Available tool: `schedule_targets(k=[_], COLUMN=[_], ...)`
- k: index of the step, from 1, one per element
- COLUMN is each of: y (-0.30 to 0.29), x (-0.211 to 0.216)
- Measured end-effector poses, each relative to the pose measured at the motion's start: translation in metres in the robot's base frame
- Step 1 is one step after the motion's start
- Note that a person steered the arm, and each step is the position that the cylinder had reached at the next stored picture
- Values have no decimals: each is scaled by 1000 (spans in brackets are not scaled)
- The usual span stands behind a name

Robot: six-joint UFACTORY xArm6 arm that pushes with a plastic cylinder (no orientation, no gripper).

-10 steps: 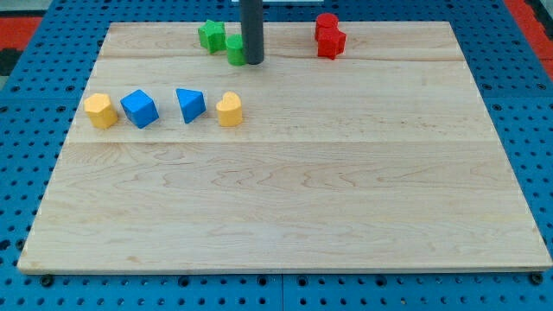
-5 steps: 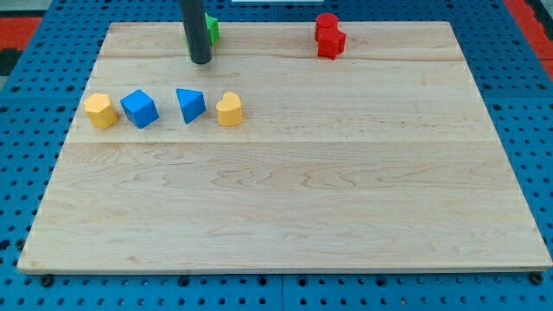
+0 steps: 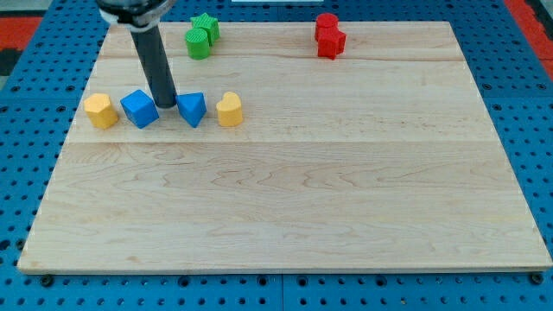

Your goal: Move yellow heart to the right of red blocks

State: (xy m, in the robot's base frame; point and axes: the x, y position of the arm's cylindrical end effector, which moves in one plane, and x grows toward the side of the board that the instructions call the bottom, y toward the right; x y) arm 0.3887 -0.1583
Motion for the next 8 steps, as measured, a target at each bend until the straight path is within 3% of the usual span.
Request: schedule_targets(k=[2,4,5,6,7,8], y=[68,145,139,163,210,220], x=[20,-4,5,19,18,8])
